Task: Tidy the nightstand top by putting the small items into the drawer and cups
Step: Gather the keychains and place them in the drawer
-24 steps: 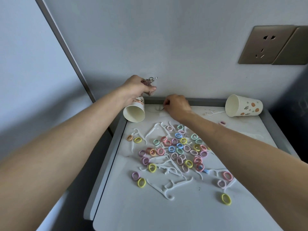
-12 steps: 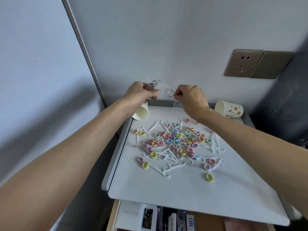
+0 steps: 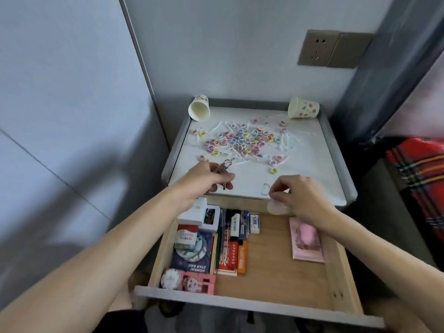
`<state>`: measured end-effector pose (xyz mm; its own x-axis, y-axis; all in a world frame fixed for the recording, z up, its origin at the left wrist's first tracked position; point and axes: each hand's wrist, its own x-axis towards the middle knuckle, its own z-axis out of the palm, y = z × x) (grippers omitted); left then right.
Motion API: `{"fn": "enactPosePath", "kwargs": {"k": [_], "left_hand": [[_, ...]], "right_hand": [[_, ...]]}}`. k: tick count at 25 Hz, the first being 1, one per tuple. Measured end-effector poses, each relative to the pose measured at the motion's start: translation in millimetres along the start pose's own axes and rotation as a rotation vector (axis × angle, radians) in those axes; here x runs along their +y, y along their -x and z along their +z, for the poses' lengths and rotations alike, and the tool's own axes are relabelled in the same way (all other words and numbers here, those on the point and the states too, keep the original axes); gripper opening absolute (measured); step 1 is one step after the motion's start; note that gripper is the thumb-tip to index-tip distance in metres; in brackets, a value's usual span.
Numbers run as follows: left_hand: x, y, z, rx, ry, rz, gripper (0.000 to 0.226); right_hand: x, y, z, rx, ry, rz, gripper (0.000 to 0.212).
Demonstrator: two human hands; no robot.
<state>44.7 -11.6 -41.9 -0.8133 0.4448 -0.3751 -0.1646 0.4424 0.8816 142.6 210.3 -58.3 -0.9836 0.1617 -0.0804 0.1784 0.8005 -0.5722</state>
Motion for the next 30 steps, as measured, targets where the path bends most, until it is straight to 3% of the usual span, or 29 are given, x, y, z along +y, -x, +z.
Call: {"fn": "enactPosePath", "kwargs": {"k": [4,7,10,18,22,24,27,30], "left_hand": [[-36.9,15.9,28.4,-0.112,-0.051,-0.062,0.02],[-48.9,13.3,34.9,-0.153,-0.071,-0.125,0.022],[-54.1,3.9,40.1,-0.179,-0.105,-0.141,0.025],[-57.6,-10.7,49.2,-0.173,-0.093,-0.112,0.014],[-58.5,-10.6,46.7,-0.153,-0.133,-0.12,0.023],[-61.2,-10.6,45.7,-0.153,-0.121,-0.133,0.03],[-63.6,-11.0,45.1,-0.142,-0.112,-0.138,0.031],[-64.3,-13.4,44.6,-0.146,-0.101,-0.14,0.03]], "right_hand": [[48.7,26.7,42.6,-0.131,0.065,0.178,0.012],[81.8,11.9,68.6,-0.124,0.147,0.316,0.003],[101.5,1.9,93.8,-0.086,0.233,0.343,0.008],[104.1,10.3,98.8,0.107,0.297,0.256,0.024],[90.3,24.3,94.7,-0.078,0.116,0.166,0.014],[88.9,26.8,101.2,-0.193,0.087,0.142,0.02],[98.7,26.5,111.6,-0.16,0.199,-0.007,0.031],[103.8,27.7,116.8,-0.116,0.302,-0.071,0.028]]}}
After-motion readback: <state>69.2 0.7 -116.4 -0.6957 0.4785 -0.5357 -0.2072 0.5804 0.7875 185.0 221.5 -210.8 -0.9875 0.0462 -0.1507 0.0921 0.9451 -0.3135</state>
